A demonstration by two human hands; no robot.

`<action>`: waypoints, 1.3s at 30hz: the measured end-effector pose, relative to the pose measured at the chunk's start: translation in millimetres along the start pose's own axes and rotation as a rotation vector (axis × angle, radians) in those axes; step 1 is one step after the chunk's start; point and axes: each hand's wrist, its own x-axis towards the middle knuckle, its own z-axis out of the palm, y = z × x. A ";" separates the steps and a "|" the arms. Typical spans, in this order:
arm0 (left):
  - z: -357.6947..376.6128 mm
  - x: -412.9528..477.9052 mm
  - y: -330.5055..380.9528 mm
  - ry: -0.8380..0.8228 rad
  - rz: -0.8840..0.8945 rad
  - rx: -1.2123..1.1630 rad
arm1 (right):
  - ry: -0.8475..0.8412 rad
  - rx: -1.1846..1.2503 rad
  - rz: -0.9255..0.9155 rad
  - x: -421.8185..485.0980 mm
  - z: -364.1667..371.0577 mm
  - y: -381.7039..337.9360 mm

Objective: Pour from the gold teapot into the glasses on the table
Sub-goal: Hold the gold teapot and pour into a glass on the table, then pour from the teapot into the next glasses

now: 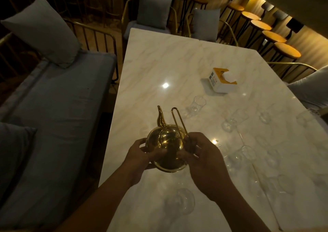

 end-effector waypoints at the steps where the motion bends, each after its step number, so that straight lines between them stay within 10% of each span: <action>1: 4.9 -1.0 -1.7 -0.011 0.007 -0.007 | 0.005 0.000 -0.006 -1.8 -7.6 0.1; 39: 213.5 -37.5 -149.3 -0.013 0.027 -0.017 | -0.162 -0.147 0.086 -47.5 -197.1 136.4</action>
